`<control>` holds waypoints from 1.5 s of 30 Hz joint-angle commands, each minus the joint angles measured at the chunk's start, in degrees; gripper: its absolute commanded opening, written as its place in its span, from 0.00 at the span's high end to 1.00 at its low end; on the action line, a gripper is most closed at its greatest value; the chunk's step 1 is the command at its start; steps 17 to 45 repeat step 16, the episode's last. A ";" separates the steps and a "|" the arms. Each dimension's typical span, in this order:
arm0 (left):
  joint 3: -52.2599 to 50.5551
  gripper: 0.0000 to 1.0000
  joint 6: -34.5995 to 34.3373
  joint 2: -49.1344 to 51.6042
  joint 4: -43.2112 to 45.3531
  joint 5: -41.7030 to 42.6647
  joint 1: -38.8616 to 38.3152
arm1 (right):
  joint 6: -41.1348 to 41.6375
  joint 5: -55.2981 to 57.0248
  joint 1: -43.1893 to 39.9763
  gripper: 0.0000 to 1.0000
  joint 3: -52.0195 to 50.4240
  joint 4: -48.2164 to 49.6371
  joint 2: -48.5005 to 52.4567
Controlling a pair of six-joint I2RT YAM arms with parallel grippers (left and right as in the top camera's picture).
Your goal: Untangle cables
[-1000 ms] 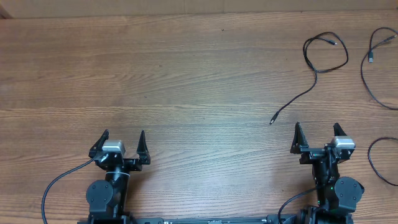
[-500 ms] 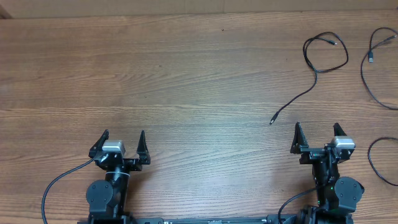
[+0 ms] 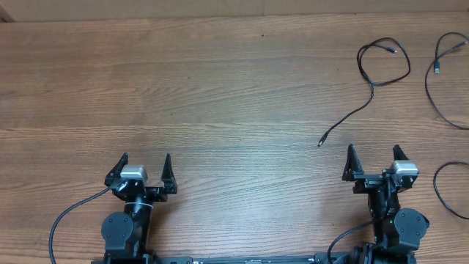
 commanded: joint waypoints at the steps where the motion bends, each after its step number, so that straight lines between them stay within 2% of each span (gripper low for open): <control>1: -0.55 0.00 0.04 -0.61 0.39 0.61 0.42 | 0.20 0.59 -0.17 0.00 -0.61 0.28 -0.46; 45: -0.55 0.00 0.04 -0.61 0.39 0.61 0.42 | 0.20 0.59 -0.17 0.00 -0.61 0.28 -0.46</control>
